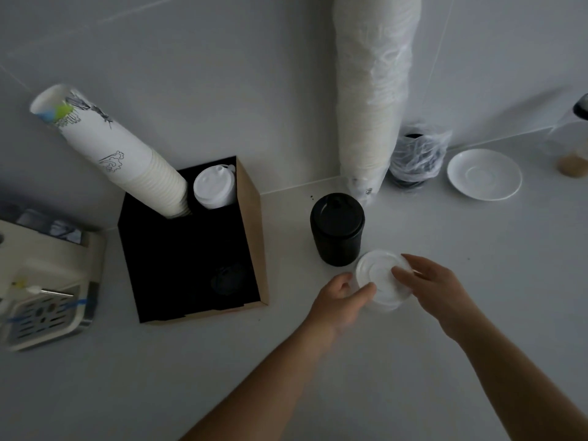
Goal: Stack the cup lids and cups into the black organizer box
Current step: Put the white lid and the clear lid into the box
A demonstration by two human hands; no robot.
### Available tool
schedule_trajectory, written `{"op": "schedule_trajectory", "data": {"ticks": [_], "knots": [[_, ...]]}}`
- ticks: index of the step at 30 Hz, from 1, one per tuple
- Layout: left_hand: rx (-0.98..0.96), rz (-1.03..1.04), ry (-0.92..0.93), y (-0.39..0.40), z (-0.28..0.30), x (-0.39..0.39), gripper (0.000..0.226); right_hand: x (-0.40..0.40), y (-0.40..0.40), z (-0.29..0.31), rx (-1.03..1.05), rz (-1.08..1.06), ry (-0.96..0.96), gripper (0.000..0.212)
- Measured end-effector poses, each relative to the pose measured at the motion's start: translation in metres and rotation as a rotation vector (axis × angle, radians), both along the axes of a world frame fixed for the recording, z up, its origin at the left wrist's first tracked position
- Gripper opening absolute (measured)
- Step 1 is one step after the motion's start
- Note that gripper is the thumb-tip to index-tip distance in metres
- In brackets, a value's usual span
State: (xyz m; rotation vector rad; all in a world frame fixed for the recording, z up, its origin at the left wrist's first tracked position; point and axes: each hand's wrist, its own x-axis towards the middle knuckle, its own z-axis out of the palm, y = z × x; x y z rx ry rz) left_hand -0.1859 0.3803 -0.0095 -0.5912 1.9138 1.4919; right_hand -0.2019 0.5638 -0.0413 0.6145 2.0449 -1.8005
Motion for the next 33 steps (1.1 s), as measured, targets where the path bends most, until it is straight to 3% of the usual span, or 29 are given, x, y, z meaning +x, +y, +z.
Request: {"op": "schedule_trajectory", "data": {"ticks": [5, 9, 14, 20, 24, 33], "knots": [[-0.129, -0.068, 0.044, 0.006, -0.017, -0.005, 0.059, -0.002, -0.003, -0.011, -0.021, -0.025, -0.033, 0.018], [-0.076, -0.033, -0.014, 0.002, -0.023, -0.009, 0.054, 0.000, -0.008, -0.009, -0.026, -0.006, -0.006, 0.009], [0.105, 0.058, -0.078, -0.002, -0.028, -0.013, 0.033, -0.002, -0.009, -0.011, 0.018, 0.041, -0.009, 0.024], [0.206, 0.163, -0.076, 0.006, -0.025, -0.009, 0.032, -0.005, 0.000, -0.010, -0.141, -0.032, -0.121, 0.030], [0.225, 0.193, -0.058, 0.002, -0.025, -0.005, 0.055, 0.005, -0.002, -0.002, -0.180, -0.040, -0.143, 0.031], [0.327, 0.242, -0.011, -0.022, -0.016, 0.025, 0.035, 0.031, -0.027, 0.023, -0.252, -0.078, -0.130, 0.028]]}}
